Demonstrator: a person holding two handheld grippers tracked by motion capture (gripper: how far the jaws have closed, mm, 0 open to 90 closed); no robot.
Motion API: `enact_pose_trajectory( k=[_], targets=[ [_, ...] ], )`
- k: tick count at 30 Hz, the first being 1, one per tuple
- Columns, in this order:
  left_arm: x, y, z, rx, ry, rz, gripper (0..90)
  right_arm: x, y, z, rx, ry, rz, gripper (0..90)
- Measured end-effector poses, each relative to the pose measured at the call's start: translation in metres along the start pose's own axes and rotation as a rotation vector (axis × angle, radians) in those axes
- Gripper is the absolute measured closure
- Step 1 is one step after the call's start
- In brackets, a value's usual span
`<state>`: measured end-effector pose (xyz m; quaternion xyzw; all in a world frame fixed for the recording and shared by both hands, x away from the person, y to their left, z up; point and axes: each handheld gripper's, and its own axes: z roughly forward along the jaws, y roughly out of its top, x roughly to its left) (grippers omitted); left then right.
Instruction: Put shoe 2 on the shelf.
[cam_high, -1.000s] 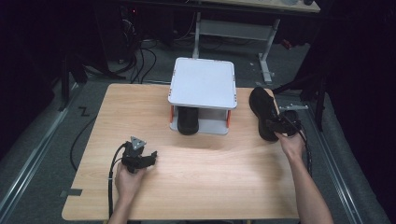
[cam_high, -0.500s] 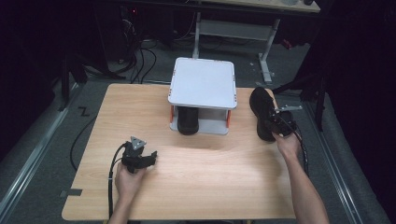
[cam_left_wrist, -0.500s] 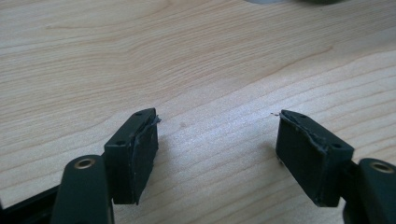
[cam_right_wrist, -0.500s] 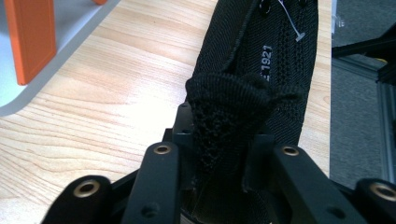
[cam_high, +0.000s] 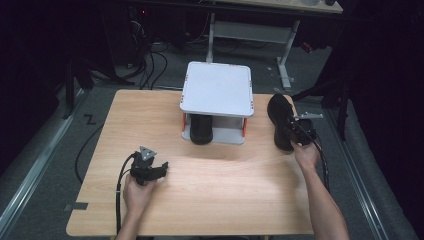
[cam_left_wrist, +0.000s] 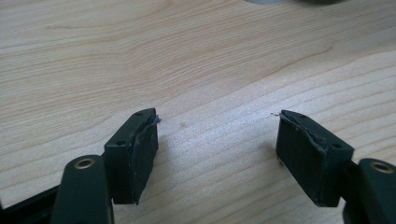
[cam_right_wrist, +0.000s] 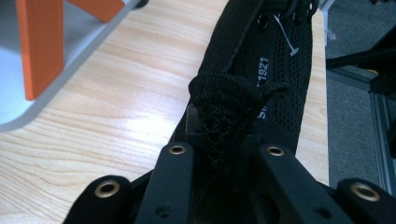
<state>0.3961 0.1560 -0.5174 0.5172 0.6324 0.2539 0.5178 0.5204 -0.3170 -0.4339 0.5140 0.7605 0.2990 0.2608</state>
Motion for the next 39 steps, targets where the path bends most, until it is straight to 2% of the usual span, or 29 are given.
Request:
enact_pose_trajectory(
  k=[13, 18, 26, 39],
  targets=[
    [0.000, 0.000, 0.000, 0.001, -0.002, -0.001, 30.0, 0.003, 0.008, -0.019, -0.064, -0.007, -0.012, 83.5],
    [0.000, 0.000, 0.000, 0.001, -0.002, -0.001, 30.0, 0.005, 0.009, -0.030, -0.081, -0.004, -0.031, 83.7],
    [0.000, 0.000, 0.000, 0.001, -0.002, -0.001, 30.1, 0.008, 0.008, -0.044, -0.113, 0.004, -0.058, 83.9],
    [0.000, 0.000, 0.000, 0.000, -0.001, 0.000, 30.1, 0.009, -0.001, -0.069, -0.171, 0.031, -0.072, 84.1]
  ],
)
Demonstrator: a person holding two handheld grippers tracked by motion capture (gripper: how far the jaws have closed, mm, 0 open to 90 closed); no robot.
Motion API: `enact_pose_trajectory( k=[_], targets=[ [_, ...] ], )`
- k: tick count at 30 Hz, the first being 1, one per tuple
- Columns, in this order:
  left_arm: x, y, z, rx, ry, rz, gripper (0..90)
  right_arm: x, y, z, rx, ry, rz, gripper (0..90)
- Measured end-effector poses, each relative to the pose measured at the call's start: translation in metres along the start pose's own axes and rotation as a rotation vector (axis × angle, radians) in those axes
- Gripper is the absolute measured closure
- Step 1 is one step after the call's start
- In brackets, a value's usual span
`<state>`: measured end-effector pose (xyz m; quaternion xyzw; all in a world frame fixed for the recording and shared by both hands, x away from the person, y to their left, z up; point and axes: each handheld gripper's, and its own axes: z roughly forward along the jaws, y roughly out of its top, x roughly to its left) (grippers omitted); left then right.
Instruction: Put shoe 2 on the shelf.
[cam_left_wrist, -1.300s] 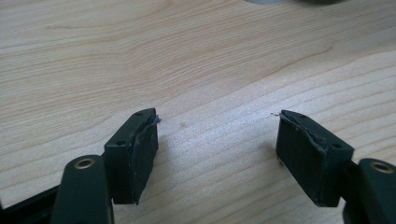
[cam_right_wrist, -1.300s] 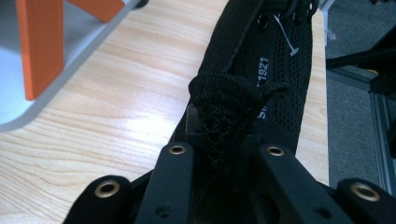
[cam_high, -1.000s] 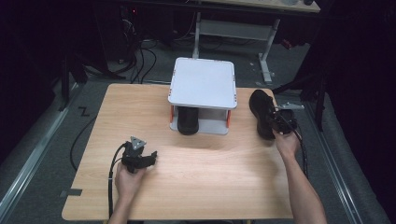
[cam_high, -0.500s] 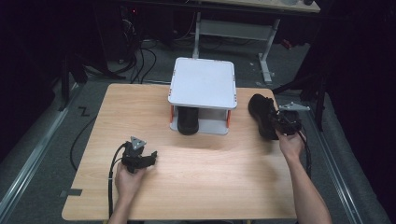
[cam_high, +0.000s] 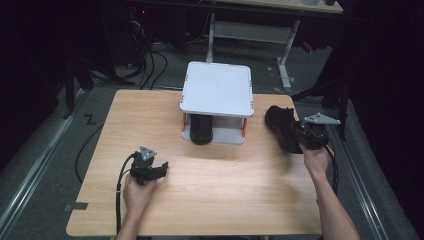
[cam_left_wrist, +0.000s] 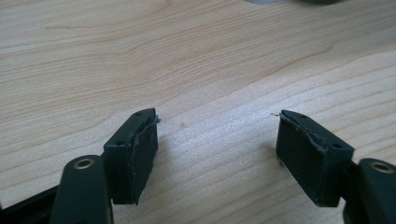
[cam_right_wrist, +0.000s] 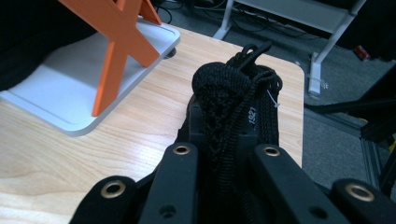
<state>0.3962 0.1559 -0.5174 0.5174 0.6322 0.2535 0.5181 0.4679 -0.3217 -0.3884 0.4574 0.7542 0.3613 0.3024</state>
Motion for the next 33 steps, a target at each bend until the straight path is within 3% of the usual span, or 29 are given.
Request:
enact_pose_trajectory(
  k=[17, 33],
  targets=[
    [0.000, 0.000, 0.000, 0.000, 0.000, 0.000, 30.1, 0.010, -0.002, -0.040, -0.073, 0.035, -0.050, 84.3],
    [0.000, 0.000, 0.000, 0.000, 0.000, 0.000, 30.1, 0.034, -0.017, -0.071, -0.102, 0.106, -0.095, 84.3]
  ],
)
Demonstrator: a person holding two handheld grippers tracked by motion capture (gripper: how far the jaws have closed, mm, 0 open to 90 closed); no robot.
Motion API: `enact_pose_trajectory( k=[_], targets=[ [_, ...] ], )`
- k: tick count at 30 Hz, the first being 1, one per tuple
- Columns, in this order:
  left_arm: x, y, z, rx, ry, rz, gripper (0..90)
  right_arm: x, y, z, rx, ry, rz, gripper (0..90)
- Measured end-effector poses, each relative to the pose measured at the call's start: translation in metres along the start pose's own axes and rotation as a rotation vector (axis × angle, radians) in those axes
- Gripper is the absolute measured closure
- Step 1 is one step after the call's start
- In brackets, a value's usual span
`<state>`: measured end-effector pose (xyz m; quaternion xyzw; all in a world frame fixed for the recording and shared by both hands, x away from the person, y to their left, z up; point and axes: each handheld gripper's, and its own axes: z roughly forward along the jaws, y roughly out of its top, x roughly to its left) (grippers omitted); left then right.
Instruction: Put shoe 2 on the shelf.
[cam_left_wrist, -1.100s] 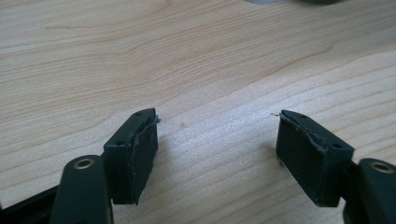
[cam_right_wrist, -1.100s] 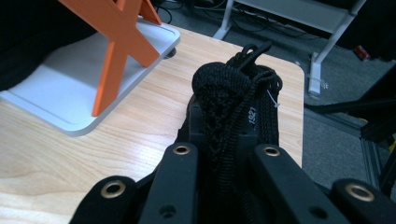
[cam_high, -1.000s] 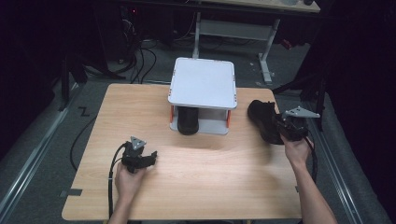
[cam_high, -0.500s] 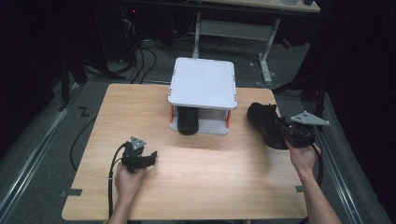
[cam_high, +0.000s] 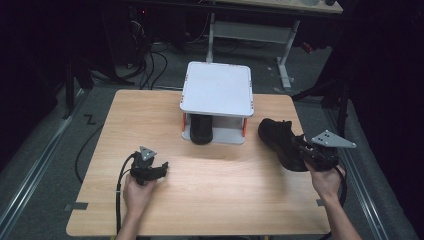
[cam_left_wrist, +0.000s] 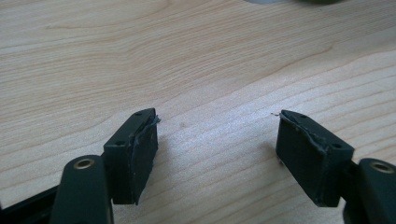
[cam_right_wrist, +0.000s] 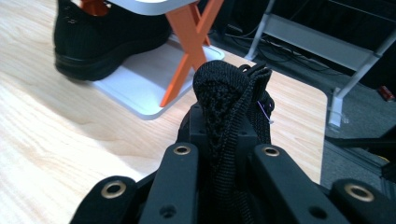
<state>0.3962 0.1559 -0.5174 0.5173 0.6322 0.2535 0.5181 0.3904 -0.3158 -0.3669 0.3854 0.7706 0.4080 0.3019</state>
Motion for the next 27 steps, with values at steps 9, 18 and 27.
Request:
enact_pose_trajectory(
  k=[9, 18, 27],
  targets=[
    [0.000, 0.000, 0.000, 0.000, 0.000, 0.000, 30.1, 0.022, -0.009, -0.014, -0.028, 0.059, 0.000, 84.2],
    [0.000, 0.000, 0.000, 0.001, 0.000, 0.001, 30.1, 0.042, -0.007, -0.019, -0.047, 0.107, -0.044, 84.2],
    [0.000, 0.000, 0.000, -0.001, 0.000, -0.001, 30.1, 0.059, 0.002, -0.016, -0.067, 0.160, -0.060, 84.2]
  ],
)
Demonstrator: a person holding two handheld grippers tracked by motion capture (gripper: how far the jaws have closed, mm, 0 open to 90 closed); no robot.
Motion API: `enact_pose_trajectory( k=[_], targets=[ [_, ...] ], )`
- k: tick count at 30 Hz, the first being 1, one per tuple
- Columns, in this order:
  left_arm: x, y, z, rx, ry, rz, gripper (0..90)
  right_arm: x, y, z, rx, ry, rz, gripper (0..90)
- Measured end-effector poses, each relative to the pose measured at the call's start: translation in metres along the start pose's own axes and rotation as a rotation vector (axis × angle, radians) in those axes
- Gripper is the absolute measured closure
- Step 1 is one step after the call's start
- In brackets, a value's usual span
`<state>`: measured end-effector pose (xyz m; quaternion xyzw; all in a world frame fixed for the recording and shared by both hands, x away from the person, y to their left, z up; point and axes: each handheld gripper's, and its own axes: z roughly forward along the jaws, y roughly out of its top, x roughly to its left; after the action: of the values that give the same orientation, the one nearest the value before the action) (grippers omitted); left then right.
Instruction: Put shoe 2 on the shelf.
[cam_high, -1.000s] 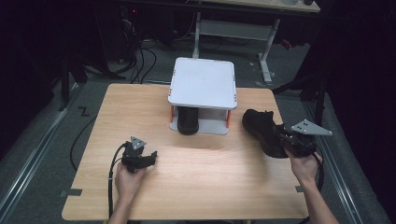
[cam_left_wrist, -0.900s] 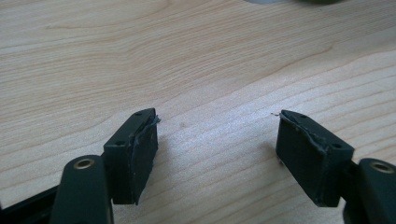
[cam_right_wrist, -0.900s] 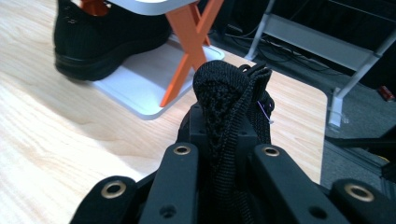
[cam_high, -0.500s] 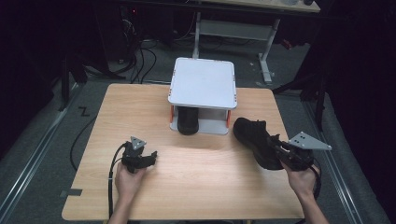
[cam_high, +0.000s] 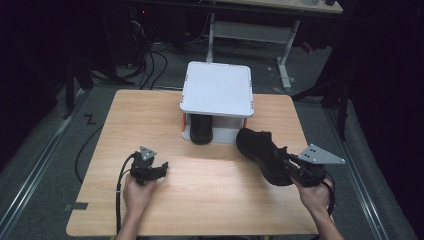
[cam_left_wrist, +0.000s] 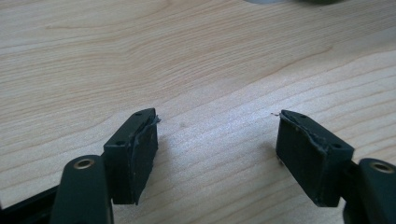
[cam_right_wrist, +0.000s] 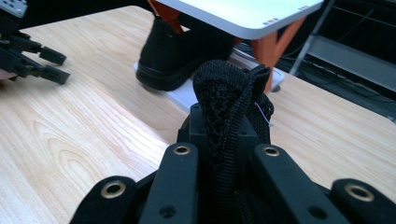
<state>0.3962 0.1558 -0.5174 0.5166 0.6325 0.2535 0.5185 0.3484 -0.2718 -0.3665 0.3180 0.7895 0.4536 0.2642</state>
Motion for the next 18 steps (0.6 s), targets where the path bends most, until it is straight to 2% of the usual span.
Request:
enact_pose_trajectory(
  k=[6, 18],
  targets=[
    [0.000, 0.000, 0.000, 0.001, 0.000, 0.002, 30.1, 0.007, 0.006, 0.012, -0.009, 0.023, -0.001, 84.2],
    [0.000, 0.000, 0.000, 0.001, 0.000, 0.002, 30.2, 0.019, 0.018, 0.039, -0.021, 0.014, -0.014, 84.1]
  ],
)
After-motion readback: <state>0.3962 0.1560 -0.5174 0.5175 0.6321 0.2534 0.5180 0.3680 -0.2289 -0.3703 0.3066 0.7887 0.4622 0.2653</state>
